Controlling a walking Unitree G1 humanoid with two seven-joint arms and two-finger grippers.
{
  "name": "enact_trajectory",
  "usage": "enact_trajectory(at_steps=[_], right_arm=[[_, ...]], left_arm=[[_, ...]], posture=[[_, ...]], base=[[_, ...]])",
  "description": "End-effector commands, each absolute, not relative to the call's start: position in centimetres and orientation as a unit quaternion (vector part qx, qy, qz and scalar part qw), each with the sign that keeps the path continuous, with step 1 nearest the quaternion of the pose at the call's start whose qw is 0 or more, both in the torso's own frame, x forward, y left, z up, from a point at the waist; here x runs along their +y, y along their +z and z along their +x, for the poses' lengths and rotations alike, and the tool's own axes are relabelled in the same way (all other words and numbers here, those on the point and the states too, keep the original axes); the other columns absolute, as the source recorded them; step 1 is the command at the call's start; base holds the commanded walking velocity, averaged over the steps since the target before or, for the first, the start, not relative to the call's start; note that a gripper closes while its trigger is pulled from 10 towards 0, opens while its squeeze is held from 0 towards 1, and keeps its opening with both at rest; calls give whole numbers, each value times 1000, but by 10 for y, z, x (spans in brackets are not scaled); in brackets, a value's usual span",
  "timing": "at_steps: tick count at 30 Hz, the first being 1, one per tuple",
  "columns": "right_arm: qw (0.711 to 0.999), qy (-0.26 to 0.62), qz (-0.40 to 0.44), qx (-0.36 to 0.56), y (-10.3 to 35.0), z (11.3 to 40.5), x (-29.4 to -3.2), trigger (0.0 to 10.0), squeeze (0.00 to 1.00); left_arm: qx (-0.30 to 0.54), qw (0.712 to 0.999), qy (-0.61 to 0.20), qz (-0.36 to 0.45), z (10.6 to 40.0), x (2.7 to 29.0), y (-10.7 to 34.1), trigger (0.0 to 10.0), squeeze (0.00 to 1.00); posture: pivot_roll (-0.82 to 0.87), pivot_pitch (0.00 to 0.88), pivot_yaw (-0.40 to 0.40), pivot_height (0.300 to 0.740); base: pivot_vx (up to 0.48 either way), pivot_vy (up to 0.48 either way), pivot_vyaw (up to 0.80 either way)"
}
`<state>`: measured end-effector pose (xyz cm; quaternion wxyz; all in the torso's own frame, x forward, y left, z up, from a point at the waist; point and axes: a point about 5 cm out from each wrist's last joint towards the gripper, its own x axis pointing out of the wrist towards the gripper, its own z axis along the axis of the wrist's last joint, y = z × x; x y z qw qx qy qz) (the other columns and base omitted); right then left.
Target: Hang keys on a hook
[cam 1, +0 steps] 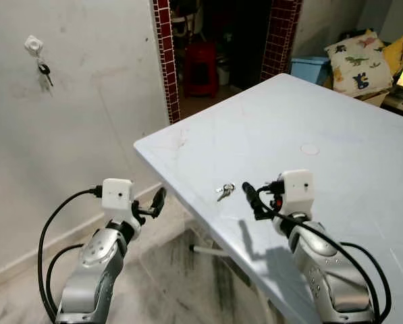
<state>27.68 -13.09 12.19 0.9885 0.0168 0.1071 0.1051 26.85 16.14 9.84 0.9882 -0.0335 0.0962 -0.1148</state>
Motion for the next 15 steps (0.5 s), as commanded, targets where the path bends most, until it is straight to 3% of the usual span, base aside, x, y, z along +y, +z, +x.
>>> enact_trajectory(at_steps=[1, 15], right_arm=[[988, 115, 17, 106, 128, 281, -123, 10000, 0], [982, 65, 53, 167, 121, 306, -114, 10000, 0]], left_arm=[[99, 984, -143, -24, 264, 162, 102, 10000, 0], [141, 961, -239, -2, 250, 164, 97, 10000, 0]], posture=[[18, 0, 38, 740], [63, 12, 19, 740]], base=[[0, 0, 0], [0, 0, 0]])
